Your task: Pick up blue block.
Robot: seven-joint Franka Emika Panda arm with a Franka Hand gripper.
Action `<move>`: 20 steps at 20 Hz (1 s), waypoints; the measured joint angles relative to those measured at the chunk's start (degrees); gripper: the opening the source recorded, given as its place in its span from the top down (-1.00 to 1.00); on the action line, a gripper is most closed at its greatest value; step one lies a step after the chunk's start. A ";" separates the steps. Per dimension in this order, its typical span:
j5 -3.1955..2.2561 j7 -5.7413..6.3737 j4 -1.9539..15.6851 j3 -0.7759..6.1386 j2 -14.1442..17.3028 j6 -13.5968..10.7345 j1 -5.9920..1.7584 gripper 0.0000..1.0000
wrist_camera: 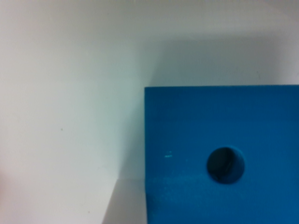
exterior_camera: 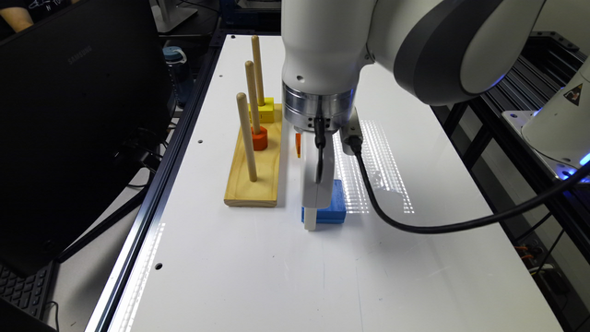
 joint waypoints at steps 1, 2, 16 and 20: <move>0.00 0.00 0.00 0.00 0.00 0.00 0.00 -1.00; 0.00 0.00 0.00 0.00 0.00 0.00 0.00 -1.00; 0.00 0.00 -0.01 0.08 -0.01 0.00 -0.09 1.00; 0.00 0.00 -0.02 0.12 -0.25 -0.01 -0.12 1.00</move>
